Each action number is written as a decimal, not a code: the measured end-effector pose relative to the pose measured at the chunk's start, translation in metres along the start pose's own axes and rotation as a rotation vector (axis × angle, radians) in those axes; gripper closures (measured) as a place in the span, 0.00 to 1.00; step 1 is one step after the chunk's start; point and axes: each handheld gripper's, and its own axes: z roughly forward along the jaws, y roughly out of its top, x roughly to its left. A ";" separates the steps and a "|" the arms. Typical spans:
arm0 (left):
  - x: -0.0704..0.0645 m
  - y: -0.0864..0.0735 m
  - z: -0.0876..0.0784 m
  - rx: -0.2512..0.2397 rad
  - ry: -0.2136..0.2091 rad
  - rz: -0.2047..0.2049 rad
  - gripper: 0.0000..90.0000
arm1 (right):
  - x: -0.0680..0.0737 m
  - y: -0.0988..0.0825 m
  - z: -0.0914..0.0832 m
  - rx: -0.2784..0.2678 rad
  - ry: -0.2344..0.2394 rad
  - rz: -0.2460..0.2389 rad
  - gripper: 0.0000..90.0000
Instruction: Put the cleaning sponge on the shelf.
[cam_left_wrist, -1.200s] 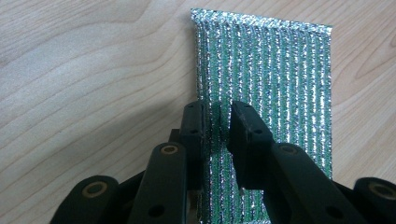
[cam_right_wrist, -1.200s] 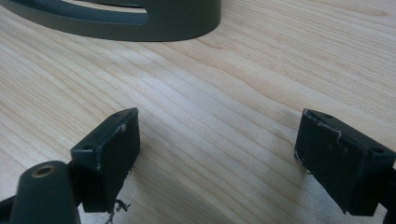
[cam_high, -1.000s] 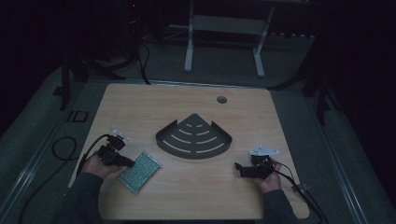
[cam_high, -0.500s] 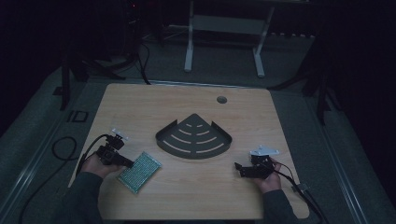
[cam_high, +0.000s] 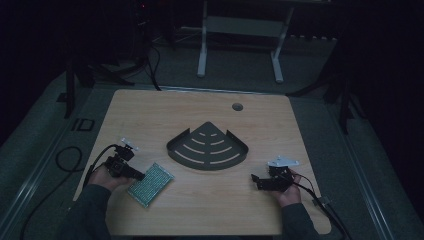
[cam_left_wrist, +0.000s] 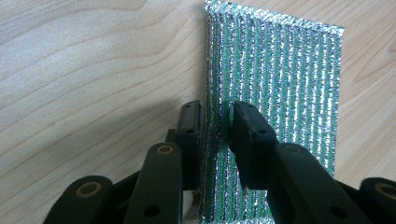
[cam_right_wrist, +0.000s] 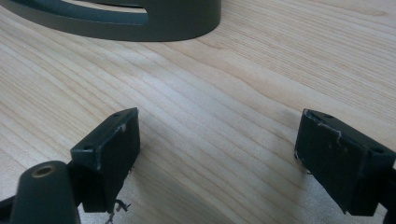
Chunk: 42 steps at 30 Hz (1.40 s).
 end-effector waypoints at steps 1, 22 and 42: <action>-0.001 0.000 0.000 0.003 0.001 0.007 0.81 | 0.000 0.000 0.000 0.000 0.000 0.000 0.15; -0.012 0.010 -0.007 0.013 0.068 0.024 1.00 | 0.000 0.000 0.000 0.000 0.000 0.000 0.15; -0.030 0.031 -0.043 -0.027 0.086 0.113 1.00 | 0.000 0.000 0.000 -0.001 0.000 -0.001 0.15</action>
